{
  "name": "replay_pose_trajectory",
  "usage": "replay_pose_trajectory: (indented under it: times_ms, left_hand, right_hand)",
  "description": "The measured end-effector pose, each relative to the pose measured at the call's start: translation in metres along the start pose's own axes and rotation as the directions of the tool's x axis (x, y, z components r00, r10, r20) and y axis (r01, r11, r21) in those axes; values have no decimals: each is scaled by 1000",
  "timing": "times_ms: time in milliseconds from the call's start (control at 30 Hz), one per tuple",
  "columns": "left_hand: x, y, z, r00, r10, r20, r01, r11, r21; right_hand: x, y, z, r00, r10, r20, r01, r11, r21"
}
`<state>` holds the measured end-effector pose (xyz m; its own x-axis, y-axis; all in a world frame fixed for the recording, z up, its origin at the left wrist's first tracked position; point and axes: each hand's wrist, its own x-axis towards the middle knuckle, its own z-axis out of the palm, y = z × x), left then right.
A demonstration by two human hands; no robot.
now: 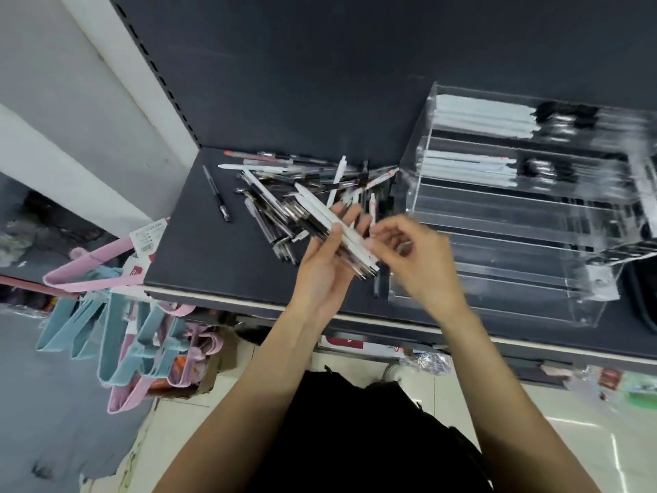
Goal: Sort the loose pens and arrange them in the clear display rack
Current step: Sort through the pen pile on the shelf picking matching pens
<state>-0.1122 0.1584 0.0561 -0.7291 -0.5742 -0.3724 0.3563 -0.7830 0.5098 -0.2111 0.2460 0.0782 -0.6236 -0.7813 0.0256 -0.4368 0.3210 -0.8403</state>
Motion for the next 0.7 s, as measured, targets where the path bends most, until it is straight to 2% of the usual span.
replay_pose_trajectory:
  times_ms: [100,233,367,433,500,700]
  left_hand:
    - [1,-38,34,1000,0,4,-1,997,82]
    - [2,-78,67,1000,25,6,-26,997,78]
    - [8,-91,81,996,55,-71,-52,997,51]
    - [10,-92,82,991,59,-118,-53,997,50]
    - [11,-93,81,987,52,-150,-48,998,29]
    - [19,-94,78,982,68,-178,-75,997,-30]
  right_hand:
    - [-7,19,-36,1000,-20,16,20,1000,6]
    - [-11,46,-95,999,-38,14,38,999,-13]
    - [10,66,-172,969,-180,-172,137,962,-234]
    - [33,70,-199,944,-249,-219,165,926,-341]
    - [57,71,-210,938,-292,-187,178,868,-464]
    - [106,72,-188,945,-312,97,285,645,-709]
